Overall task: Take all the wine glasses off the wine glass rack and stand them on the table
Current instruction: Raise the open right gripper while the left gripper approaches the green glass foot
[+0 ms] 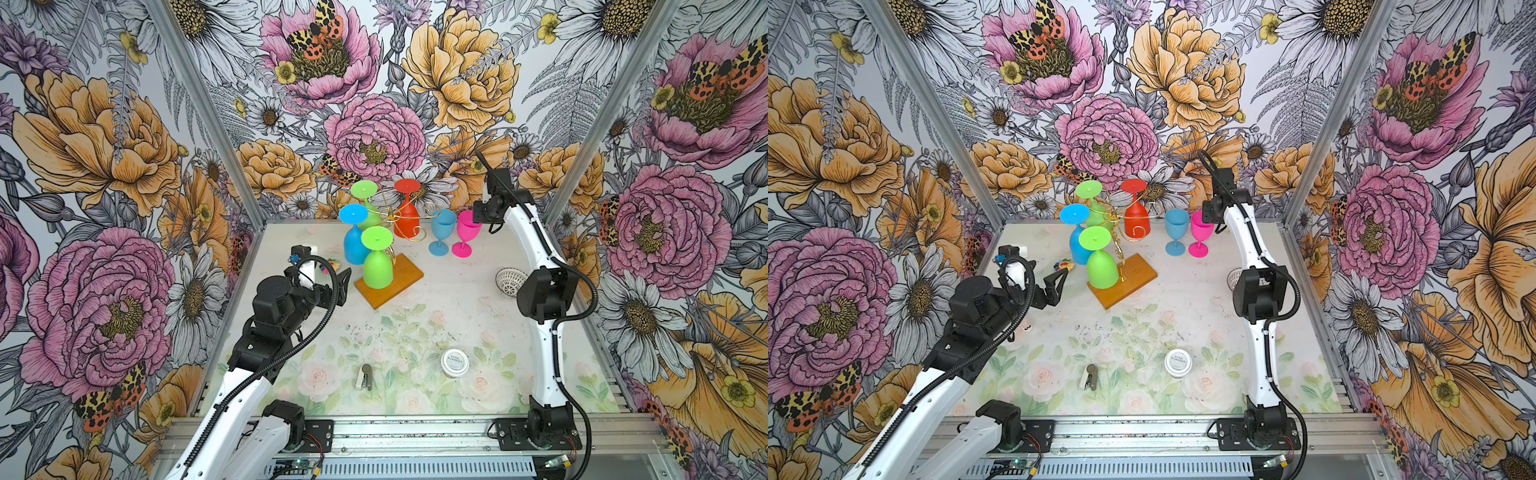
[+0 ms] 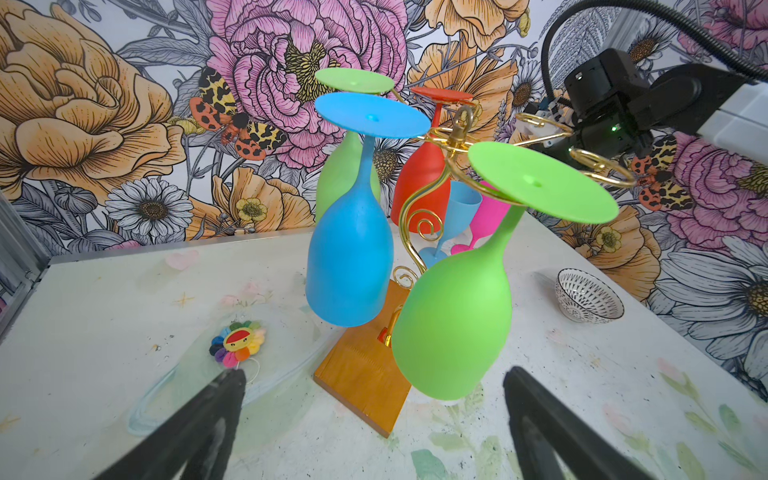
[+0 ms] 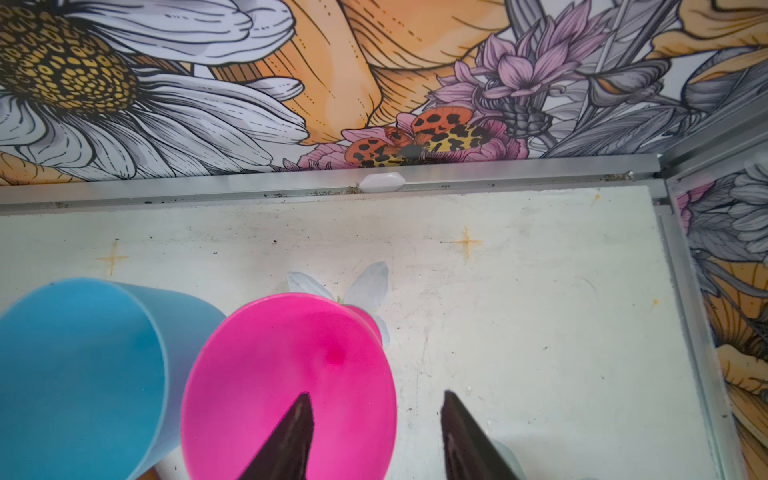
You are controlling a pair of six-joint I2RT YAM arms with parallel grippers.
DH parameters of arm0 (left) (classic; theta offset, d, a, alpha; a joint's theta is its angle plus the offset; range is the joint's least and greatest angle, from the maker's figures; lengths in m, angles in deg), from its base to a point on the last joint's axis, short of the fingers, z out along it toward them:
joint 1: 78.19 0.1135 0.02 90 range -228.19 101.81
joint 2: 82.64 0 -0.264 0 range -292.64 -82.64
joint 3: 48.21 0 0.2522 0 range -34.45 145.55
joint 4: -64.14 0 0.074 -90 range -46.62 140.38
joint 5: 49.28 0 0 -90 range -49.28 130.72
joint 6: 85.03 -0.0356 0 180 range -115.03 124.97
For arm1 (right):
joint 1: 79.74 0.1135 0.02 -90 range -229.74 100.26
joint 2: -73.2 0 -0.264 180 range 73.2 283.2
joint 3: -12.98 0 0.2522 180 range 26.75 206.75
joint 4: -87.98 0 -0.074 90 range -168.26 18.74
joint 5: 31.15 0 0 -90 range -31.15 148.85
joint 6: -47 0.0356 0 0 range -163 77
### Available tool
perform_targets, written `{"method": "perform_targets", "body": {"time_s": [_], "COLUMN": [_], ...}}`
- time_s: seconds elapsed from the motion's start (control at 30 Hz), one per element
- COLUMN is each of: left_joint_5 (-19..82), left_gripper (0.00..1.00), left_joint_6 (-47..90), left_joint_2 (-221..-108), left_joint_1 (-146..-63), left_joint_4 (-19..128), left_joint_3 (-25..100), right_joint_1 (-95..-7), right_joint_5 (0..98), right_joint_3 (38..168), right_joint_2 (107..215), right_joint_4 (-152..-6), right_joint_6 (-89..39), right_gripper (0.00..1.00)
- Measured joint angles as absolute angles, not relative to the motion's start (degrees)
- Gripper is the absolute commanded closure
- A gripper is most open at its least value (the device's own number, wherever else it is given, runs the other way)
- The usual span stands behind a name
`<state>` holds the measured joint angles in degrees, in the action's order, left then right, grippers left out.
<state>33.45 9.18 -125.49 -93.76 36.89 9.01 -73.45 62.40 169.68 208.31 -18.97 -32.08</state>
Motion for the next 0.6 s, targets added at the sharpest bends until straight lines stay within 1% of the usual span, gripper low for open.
{"method": "perform_targets", "body": {"time_s": [0.17, 0.37, 0.6], "left_joint_5": [33.34, 32.62, 29.38], "left_gripper": [0.01, 0.01, 0.01], "left_joint_6": [10.34, 12.7, 16.53], "left_joint_2": [-126.84, -128.5, -128.5], "left_joint_1": [-93.76, -93.74, -93.21], "left_joint_4": [35.62, 34.46, 33.67], "left_joint_3": [10.45, 13.91, 17.32], "right_joint_1": [-73.45, -73.28, -72.01], "right_joint_5": [60.98, 58.2, 55.6], "right_joint_3": [164.72, 154.97, 133.66], "right_joint_2": [201.73, 190.91, 176.68], "right_joint_4": [-18.97, -19.87, -26.75], "right_joint_6": [-32.15, -32.19, -32.91], "right_gripper": [0.31, 0.29, 0.28]}}
